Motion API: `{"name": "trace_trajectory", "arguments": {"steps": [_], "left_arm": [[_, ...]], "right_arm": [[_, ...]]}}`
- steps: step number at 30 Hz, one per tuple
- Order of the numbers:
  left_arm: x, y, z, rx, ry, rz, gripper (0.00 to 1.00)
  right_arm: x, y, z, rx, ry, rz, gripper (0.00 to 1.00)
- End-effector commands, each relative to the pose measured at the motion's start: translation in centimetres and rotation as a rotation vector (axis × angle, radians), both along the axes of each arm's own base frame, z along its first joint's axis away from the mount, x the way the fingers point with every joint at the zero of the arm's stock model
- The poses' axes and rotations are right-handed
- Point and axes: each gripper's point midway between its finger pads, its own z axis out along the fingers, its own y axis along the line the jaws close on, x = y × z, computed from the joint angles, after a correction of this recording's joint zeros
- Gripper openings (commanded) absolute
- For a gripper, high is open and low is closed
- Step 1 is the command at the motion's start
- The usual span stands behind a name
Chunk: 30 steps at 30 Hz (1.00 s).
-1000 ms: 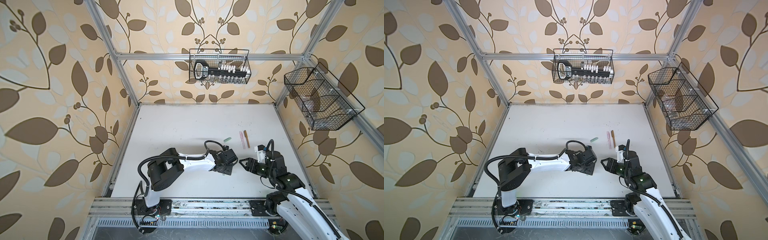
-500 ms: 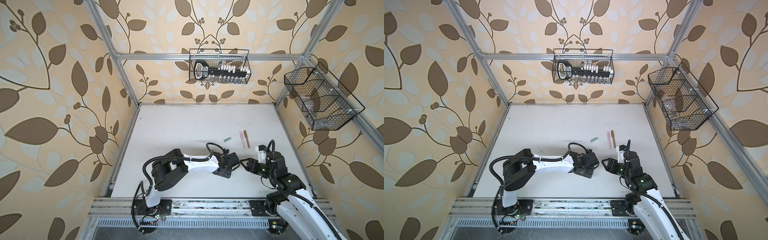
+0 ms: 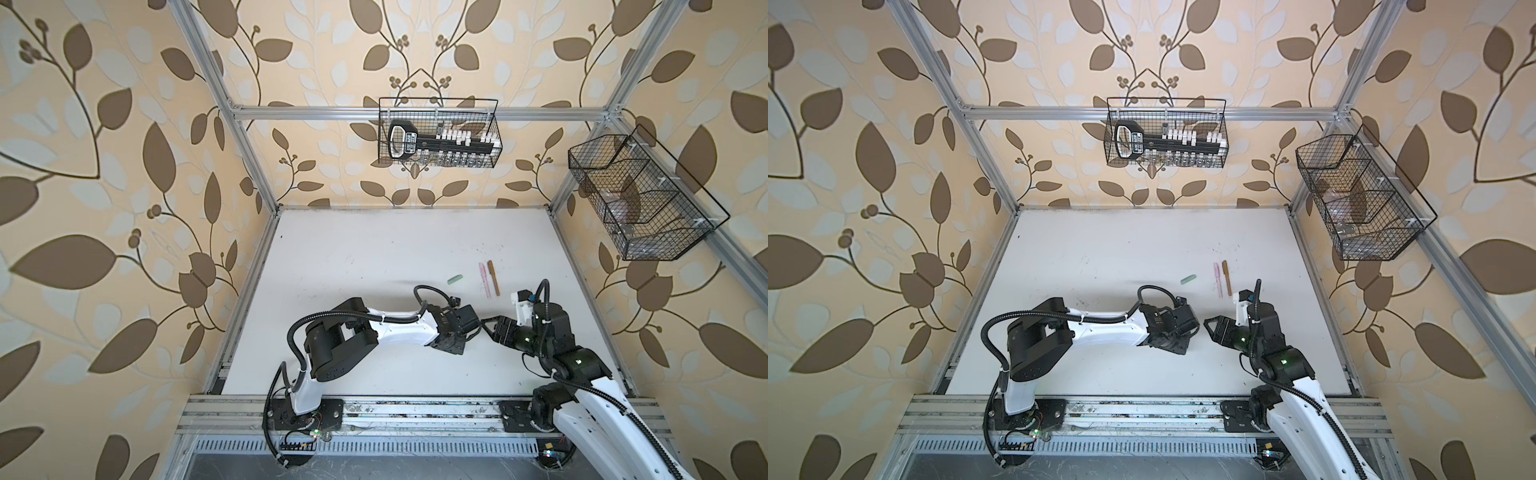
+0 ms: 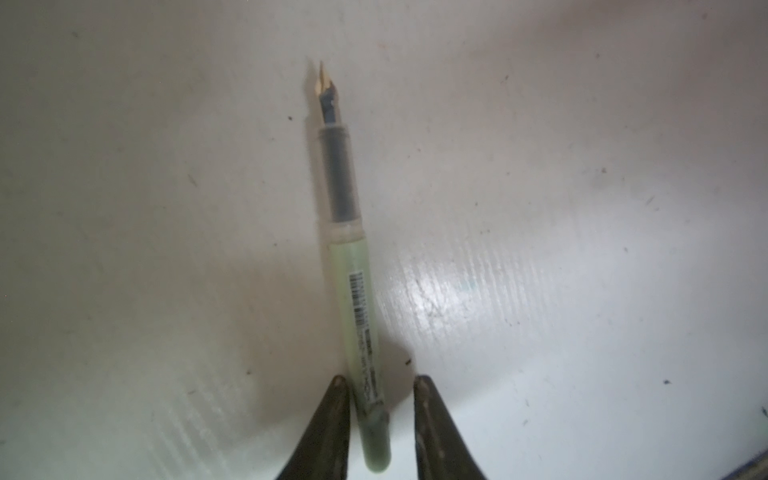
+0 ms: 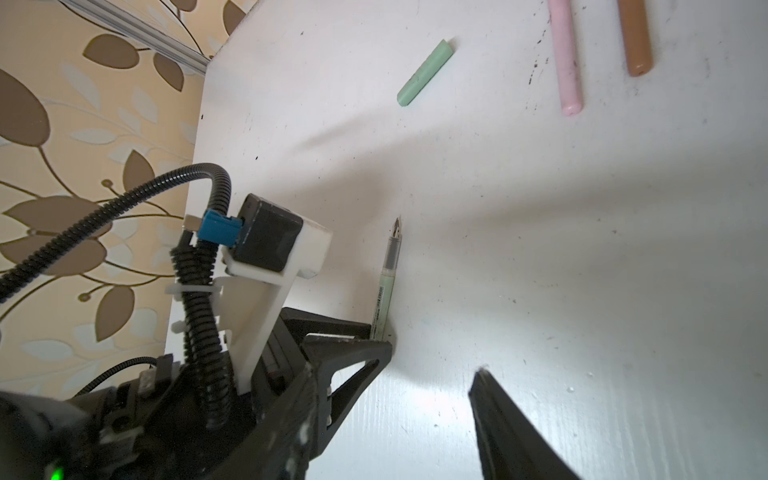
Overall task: Insert the pens into the pen caps
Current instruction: 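Lower the left gripper and close it on the green fountain pen barrel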
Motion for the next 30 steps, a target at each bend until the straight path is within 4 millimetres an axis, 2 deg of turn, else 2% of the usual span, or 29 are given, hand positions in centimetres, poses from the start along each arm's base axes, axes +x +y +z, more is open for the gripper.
{"name": "trace_trajectory", "arguments": {"steps": [1,6,11,15,20,25,30], "left_arm": [[-0.5,0.9,-1.5,0.040,0.020,-0.011,0.19],[-0.5,1.2,-1.6,0.040,0.011,-0.011,0.13],[-0.5,1.2,-1.1,0.027,-0.001,-0.024,0.01],[-0.2,1.0,0.2,-0.010,-0.040,-0.056,0.00],[0.1,0.6,3.0,-0.130,-0.123,-0.088,0.00],[-0.4,0.4,2.9,-0.208,-0.132,-0.100,0.00],[-0.6,0.1,2.4,-0.222,-0.121,-0.111,0.00]], "right_arm": [[0.5,-0.1,0.8,0.000,-0.019,-0.010,0.61],[0.4,-0.1,0.3,0.005,-0.008,-0.010,0.61],[0.2,0.1,-0.2,0.009,0.011,-0.003,0.61],[0.3,0.2,-0.7,0.014,0.027,0.001,0.61],[0.7,1.5,-1.2,0.072,0.037,0.039,0.61],[1.5,2.5,-2.4,0.059,0.052,0.054,0.61],[2.1,5.1,-3.4,0.050,0.078,0.126,0.61]]}}
